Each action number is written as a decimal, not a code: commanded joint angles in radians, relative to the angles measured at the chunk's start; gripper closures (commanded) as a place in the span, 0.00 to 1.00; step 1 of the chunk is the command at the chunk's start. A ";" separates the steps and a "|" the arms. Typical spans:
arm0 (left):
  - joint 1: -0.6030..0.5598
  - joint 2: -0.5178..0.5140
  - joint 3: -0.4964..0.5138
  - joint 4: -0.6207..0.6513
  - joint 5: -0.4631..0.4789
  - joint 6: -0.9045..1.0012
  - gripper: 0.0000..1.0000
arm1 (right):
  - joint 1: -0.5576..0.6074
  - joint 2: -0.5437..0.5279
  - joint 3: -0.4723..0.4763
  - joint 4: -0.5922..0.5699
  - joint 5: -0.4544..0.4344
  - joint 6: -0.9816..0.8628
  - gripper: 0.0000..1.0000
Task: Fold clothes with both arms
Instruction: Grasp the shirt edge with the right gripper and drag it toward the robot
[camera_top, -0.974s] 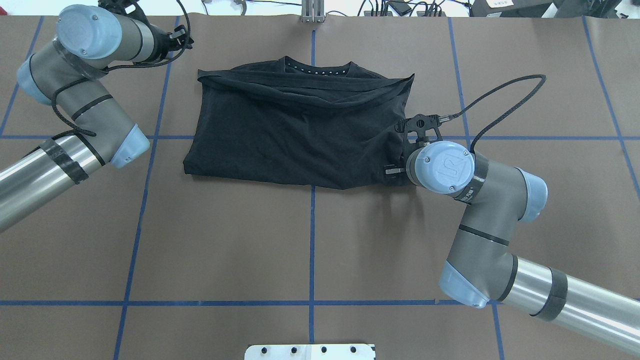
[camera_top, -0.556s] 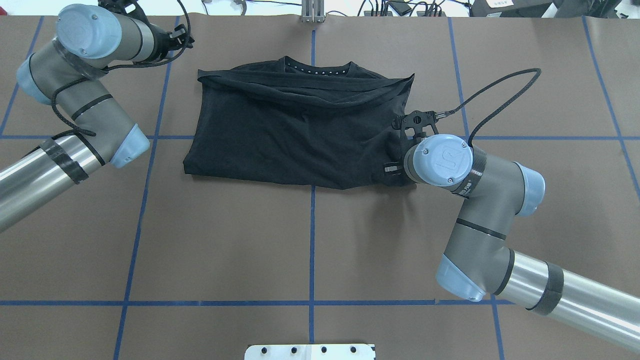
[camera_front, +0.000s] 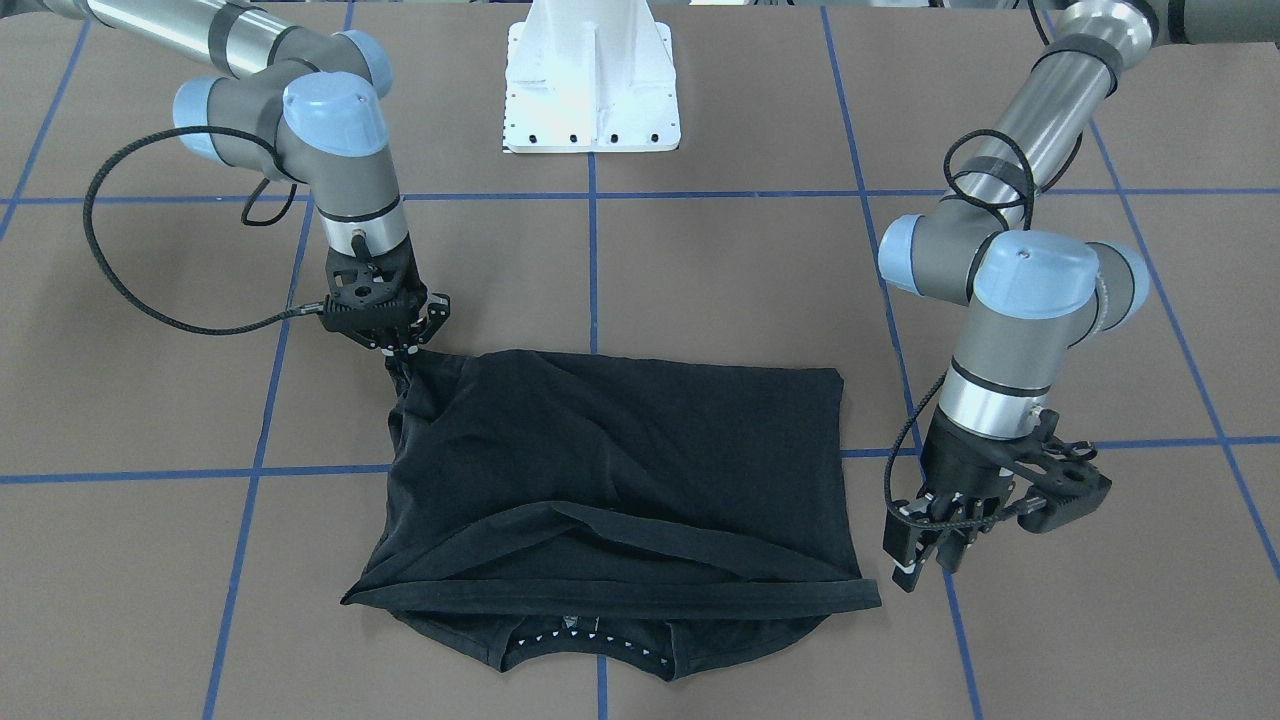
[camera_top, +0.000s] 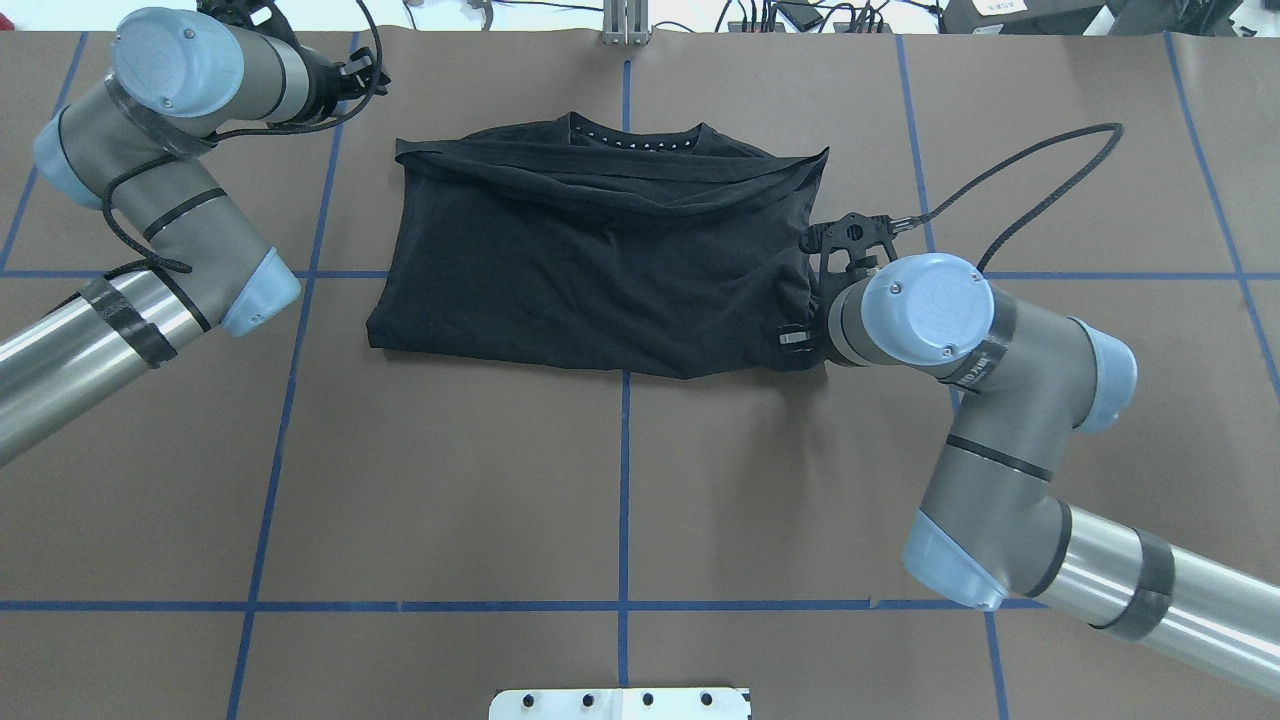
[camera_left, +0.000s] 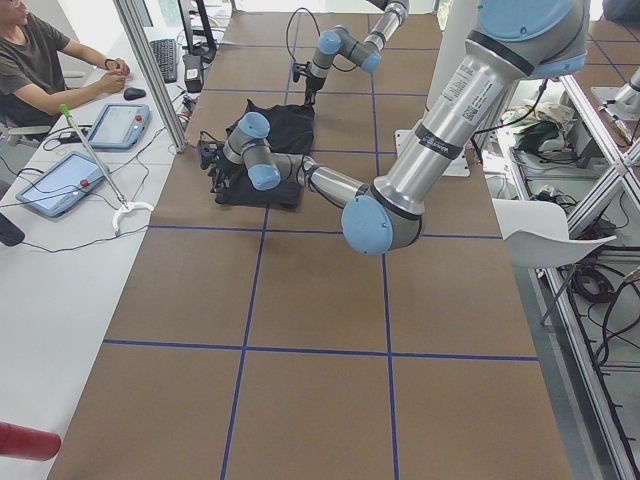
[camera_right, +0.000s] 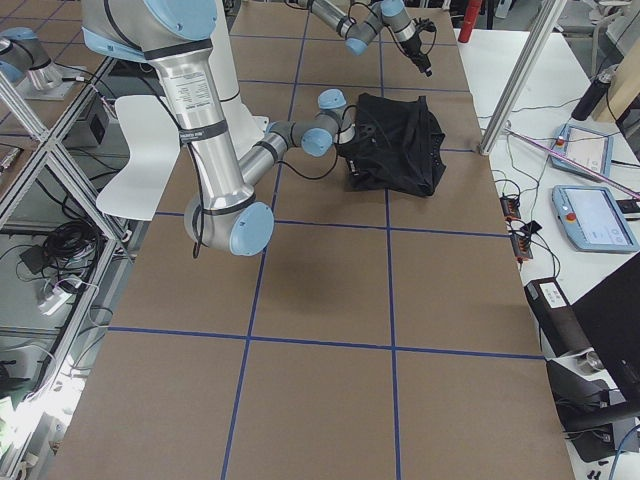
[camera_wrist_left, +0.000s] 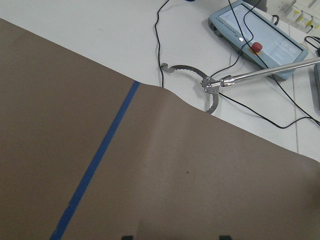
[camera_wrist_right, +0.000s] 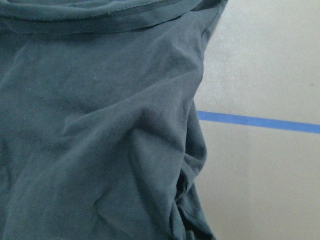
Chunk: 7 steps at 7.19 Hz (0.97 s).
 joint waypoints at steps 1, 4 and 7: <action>0.001 0.000 -0.005 0.003 -0.003 -0.003 0.35 | -0.039 -0.075 0.125 0.073 0.050 0.306 1.00; 0.007 0.018 -0.057 0.018 -0.015 -0.029 0.35 | -0.193 -0.237 0.146 0.551 0.056 1.057 1.00; 0.012 0.037 -0.117 0.027 -0.079 -0.061 0.34 | -0.350 -0.366 0.281 0.593 0.048 1.332 1.00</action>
